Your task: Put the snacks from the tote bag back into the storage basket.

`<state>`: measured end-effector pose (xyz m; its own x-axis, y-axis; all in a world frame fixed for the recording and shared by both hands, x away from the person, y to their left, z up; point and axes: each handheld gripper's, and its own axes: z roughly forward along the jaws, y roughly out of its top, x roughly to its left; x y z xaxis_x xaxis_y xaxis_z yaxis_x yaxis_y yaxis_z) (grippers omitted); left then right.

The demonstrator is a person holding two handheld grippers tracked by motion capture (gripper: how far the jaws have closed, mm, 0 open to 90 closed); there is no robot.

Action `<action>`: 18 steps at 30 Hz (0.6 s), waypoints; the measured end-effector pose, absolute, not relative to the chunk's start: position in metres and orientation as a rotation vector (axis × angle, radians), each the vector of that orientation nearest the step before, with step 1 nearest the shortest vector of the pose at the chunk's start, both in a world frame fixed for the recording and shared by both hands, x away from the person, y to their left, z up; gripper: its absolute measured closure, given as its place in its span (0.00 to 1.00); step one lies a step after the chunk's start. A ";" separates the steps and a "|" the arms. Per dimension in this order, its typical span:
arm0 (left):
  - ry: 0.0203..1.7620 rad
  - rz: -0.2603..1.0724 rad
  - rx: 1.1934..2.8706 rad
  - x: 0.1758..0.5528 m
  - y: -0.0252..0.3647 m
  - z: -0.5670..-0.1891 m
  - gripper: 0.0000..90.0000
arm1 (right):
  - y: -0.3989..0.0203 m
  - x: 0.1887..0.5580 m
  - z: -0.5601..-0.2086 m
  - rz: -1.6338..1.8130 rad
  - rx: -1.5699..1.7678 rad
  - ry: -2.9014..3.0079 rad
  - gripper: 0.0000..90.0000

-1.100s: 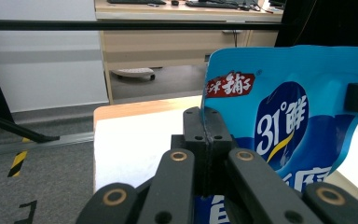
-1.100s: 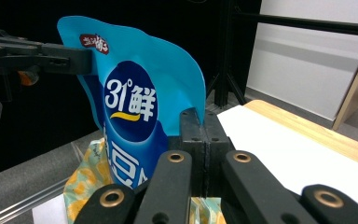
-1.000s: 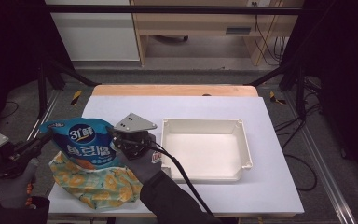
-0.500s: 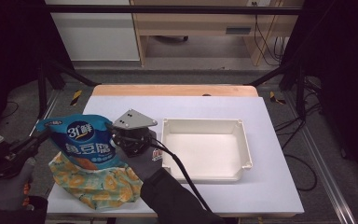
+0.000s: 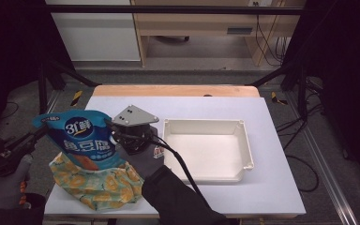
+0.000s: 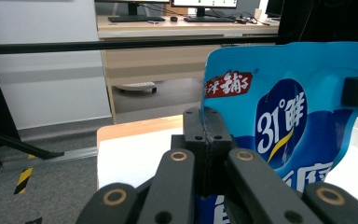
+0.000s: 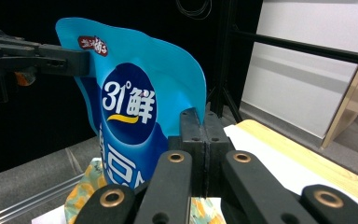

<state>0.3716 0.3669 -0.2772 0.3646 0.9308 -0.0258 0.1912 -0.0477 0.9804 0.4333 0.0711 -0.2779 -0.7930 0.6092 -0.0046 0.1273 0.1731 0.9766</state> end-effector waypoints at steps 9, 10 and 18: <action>1.048 0.844 1.508 0.371 0.365 -0.268 1.00 | 0.070 0.433 -0.267 1.660 0.688 2.044 1.00; 1.046 0.850 1.507 0.370 0.365 -0.265 1.00 | 0.070 0.433 -0.266 1.660 0.688 2.045 1.00; 1.033 0.861 1.503 0.371 0.358 -0.254 1.00 | 0.065 0.432 -0.256 1.675 0.687 2.029 1.00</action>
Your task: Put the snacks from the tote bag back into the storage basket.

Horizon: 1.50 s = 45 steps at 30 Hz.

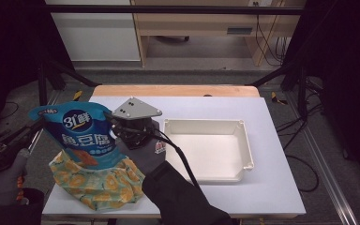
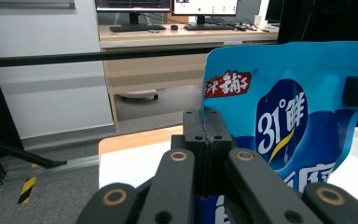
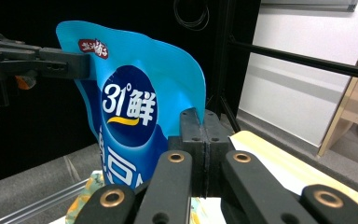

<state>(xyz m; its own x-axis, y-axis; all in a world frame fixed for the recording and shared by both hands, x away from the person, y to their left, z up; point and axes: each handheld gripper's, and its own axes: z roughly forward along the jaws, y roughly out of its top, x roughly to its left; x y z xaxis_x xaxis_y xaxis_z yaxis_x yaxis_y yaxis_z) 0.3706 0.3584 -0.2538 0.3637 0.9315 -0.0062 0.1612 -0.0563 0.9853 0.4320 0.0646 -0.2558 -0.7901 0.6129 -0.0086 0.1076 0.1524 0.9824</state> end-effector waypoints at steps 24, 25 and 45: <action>0.978 0.840 1.509 0.375 0.330 -0.235 1.00 | 0.031 0.430 -0.234 1.681 0.690 1.983 1.00; 0.974 0.837 1.509 0.375 0.328 -0.235 1.00 | 0.028 0.429 -0.233 1.681 0.692 1.977 1.00; 0.917 0.811 1.535 0.382 0.297 -0.226 1.00 | -0.005 0.427 -0.226 1.662 0.719 1.937 1.00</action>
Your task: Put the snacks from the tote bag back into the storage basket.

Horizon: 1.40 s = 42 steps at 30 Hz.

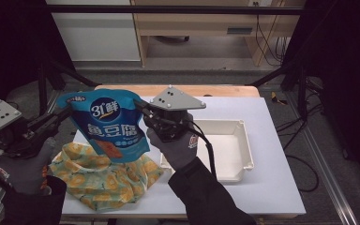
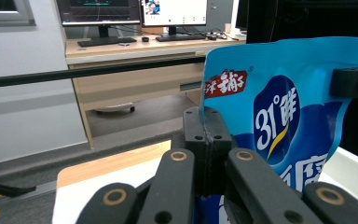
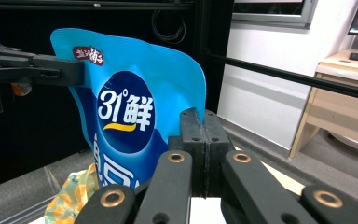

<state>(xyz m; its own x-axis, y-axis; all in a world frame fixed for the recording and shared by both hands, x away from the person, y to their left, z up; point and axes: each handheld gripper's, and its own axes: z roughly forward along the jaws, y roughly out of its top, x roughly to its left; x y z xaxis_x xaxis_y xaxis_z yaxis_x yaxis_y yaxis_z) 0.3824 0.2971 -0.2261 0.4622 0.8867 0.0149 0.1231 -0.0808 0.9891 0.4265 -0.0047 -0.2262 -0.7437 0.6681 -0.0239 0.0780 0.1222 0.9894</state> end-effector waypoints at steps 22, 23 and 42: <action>0.871 0.782 1.554 0.393 0.264 -0.225 1.00 | -0.038 0.425 -0.226 1.640 0.768 1.889 1.00; 0.868 0.781 1.556 0.393 0.262 -0.226 1.00 | -0.042 0.425 -0.227 1.637 0.775 1.886 1.00; 0.817 0.755 1.590 0.404 0.223 -0.229 1.00 | -0.078 0.422 -0.233 1.621 0.833 1.842 1.00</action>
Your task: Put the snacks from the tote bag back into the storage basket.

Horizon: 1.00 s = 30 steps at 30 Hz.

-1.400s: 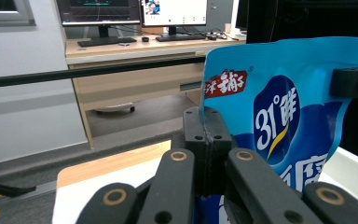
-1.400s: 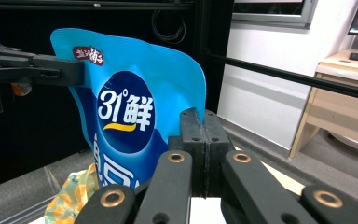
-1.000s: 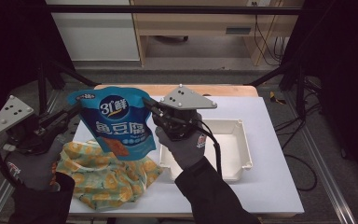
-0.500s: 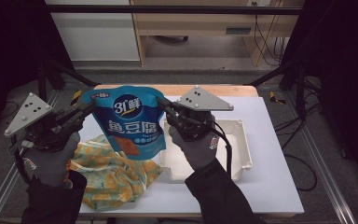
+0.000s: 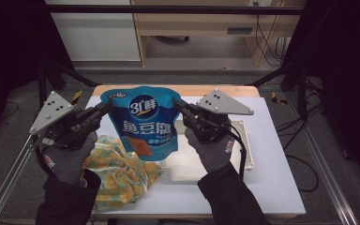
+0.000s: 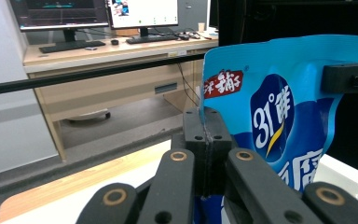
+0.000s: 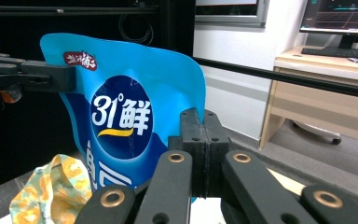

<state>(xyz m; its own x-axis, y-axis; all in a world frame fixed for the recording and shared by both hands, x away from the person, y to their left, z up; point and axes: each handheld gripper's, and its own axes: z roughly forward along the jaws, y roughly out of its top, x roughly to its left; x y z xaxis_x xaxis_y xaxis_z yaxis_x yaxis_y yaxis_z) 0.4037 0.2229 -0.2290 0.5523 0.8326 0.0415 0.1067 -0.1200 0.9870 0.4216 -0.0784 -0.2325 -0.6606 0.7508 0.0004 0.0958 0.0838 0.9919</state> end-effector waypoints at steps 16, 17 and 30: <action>0.766 0.718 1.606 0.413 0.187 -0.234 1.00 | -0.117 0.416 -0.236 1.588 0.886 1.790 1.00; 0.762 0.715 1.613 0.414 0.184 -0.234 1.00 | -0.118 0.415 -0.236 1.587 0.892 1.790 1.00; 0.732 0.683 1.625 0.421 0.160 -0.240 1.00 | -0.144 0.413 -0.242 1.554 0.930 1.763 1.00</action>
<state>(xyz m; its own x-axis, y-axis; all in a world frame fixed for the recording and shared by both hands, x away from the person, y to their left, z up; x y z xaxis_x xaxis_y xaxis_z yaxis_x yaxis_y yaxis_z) 0.4205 0.1602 -0.2403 0.6336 0.7724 0.0441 0.0969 -0.1358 0.9860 0.4130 -0.1438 -0.2416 -0.5713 0.8207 0.0091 0.1116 0.0667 0.9915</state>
